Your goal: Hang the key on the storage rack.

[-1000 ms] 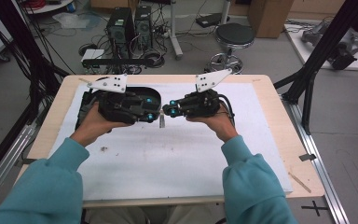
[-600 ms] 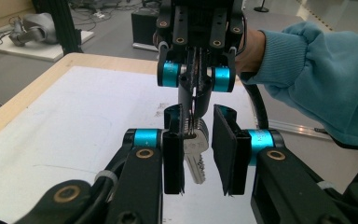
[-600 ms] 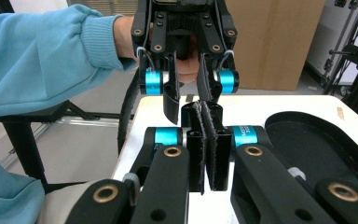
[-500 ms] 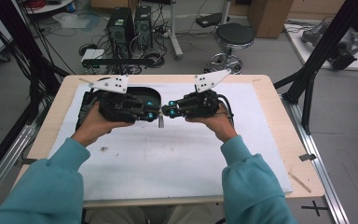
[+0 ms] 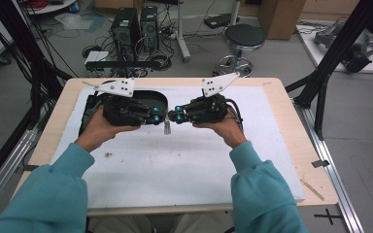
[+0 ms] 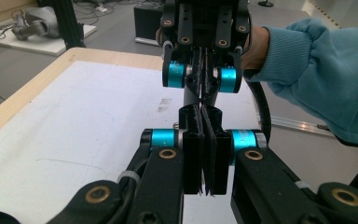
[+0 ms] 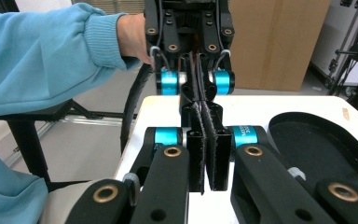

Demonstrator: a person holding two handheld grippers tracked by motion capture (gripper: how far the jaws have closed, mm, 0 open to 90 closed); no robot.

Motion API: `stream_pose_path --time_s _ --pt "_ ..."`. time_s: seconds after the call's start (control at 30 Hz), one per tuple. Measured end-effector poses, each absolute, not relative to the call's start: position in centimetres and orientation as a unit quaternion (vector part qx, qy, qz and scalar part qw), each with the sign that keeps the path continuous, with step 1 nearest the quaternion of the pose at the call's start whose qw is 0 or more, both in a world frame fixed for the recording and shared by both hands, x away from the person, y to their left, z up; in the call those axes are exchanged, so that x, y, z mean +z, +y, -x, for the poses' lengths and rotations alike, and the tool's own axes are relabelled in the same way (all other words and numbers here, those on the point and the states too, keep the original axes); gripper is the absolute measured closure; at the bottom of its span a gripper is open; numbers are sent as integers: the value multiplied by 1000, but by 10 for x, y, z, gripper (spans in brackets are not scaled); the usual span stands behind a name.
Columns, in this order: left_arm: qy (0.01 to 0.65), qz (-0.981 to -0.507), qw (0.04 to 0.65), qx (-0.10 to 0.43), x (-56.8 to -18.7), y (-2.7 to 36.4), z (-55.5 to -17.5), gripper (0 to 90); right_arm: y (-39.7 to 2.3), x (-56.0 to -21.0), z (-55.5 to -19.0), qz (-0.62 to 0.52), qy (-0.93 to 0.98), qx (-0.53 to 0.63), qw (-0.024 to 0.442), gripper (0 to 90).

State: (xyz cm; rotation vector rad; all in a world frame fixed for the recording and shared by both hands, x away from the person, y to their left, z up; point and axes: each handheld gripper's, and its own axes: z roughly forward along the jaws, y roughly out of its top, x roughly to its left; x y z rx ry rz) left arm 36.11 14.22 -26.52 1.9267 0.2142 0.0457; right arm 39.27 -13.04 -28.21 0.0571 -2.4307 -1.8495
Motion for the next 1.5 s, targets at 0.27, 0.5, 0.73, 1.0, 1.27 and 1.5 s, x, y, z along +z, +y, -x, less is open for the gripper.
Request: stream_pose_path --time_s 0.27,0.5,0.73,1.0,1.27,1.5 --pt "93 -821 562 16 -265 142 -360 880 -130 -283 -393 -20 -796 -603 46 886" --pt "92 -821 564 14 -264 144 -359 884 -129 -283 -392 -23 -791 -609 50 886" --pt "94 -825 557 25 -264 143 -358 885 -128 -284 -392 -21 -790 -611 56 834" --pt "115 -821 556 55 -262 150 -360 885 -132 -287 -389 89 -788 -608 -34 6" --pt "137 -830 533 94 -239 167 -374 886 -179 -303 -374 159 -763 -619 -91 5" --pt "169 -841 497 131 -220 187 -399 886 -237 -335 -351 245 -725 -623 -160 5"
